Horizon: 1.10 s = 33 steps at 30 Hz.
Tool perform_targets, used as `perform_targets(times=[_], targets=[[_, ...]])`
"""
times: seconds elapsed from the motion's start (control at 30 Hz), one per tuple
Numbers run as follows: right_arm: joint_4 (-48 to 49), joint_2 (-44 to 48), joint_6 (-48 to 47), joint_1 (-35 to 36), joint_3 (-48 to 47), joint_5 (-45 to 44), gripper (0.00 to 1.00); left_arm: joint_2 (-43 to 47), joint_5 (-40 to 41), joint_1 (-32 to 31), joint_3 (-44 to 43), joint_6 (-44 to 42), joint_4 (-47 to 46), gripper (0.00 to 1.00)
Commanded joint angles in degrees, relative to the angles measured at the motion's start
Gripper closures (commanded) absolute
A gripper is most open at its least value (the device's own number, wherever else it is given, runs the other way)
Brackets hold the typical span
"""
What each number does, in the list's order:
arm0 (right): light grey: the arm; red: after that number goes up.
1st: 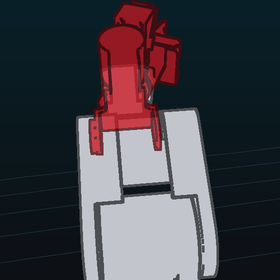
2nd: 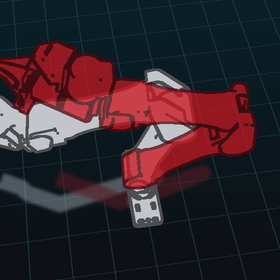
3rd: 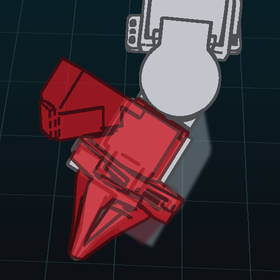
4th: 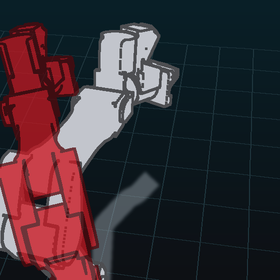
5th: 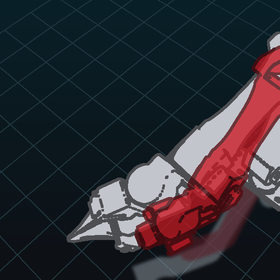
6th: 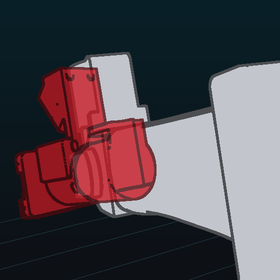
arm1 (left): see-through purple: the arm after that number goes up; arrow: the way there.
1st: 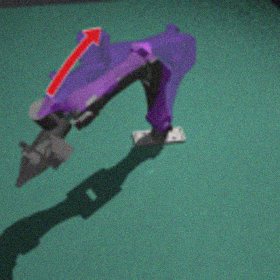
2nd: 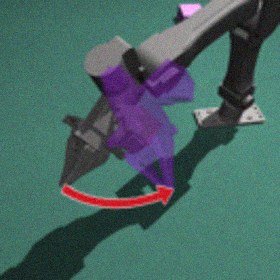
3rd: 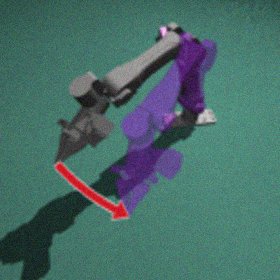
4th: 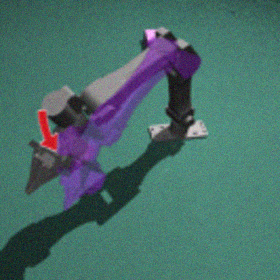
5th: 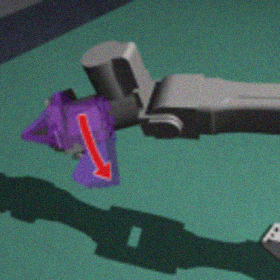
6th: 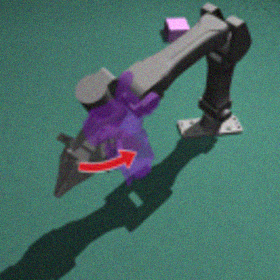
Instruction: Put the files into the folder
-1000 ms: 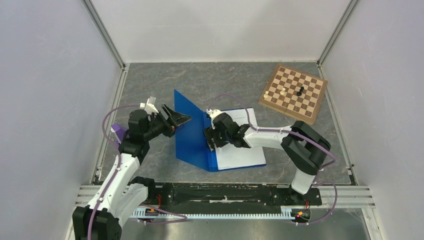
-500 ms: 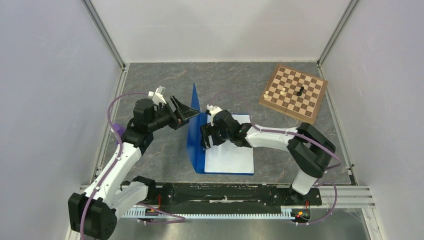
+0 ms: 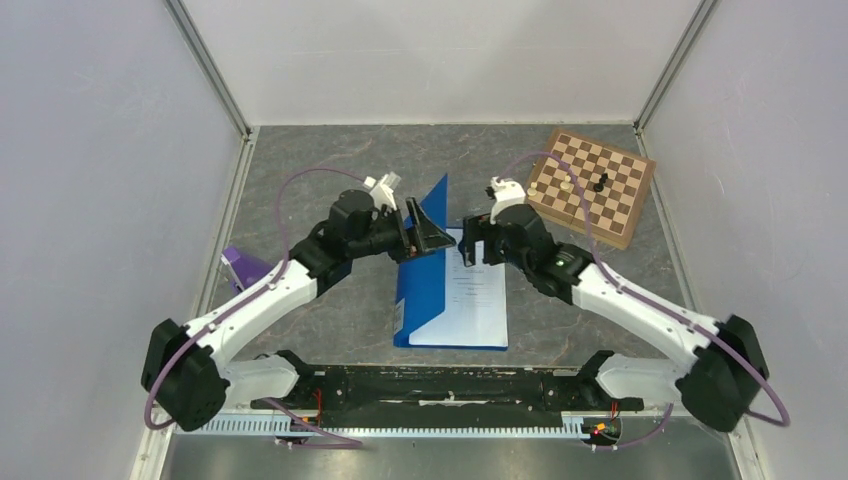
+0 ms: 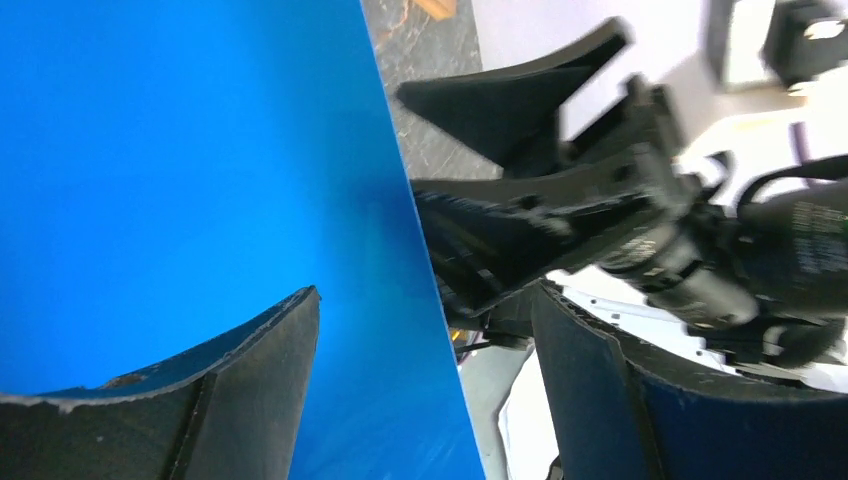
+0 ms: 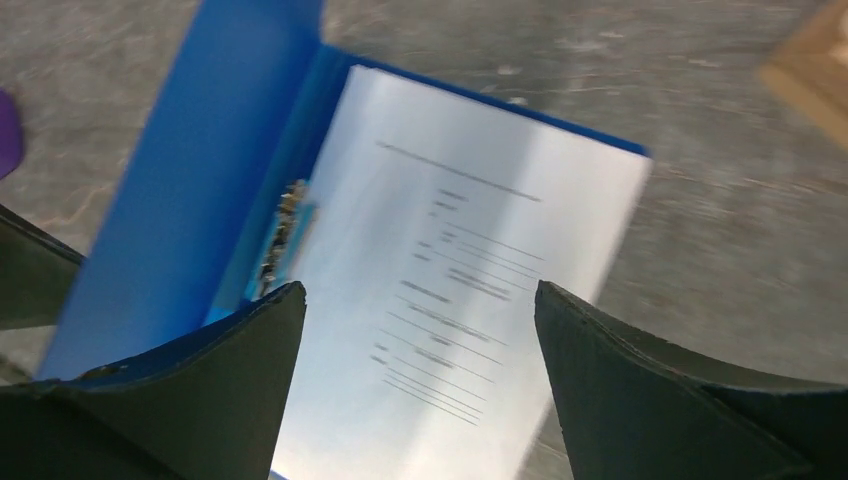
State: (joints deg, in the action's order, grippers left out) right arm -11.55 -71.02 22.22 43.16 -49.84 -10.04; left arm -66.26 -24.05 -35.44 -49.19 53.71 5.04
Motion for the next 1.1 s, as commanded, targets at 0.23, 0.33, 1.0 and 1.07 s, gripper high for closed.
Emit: perform_targets(times=[0.23, 0.33, 1.0, 1.07], targets=[[-14.5, 17.9, -2.0, -2.6, 3.0, -17.1, 0.11, -15.0, 6.4, -8.5, -3.3, 1.0, -11.2, 0.16], [-16.2, 20.0, -2.3, -2.6, 2.9, -18.0, 0.11, -20.1, 7.6, -9.0, -2.8, 2.0, -13.6, 0.16], [-11.8, 19.0, -1.5, -2.6, 6.7, -11.5, 0.09, -26.5, 14.5, -9.6, -13.0, -8.4, 7.9, 0.16], [-10.7, 18.9, -1.1, -2.7, 6.9, -10.6, 0.09, -23.5, 17.8, -9.6, -15.5, -10.9, 14.3, 0.16]])
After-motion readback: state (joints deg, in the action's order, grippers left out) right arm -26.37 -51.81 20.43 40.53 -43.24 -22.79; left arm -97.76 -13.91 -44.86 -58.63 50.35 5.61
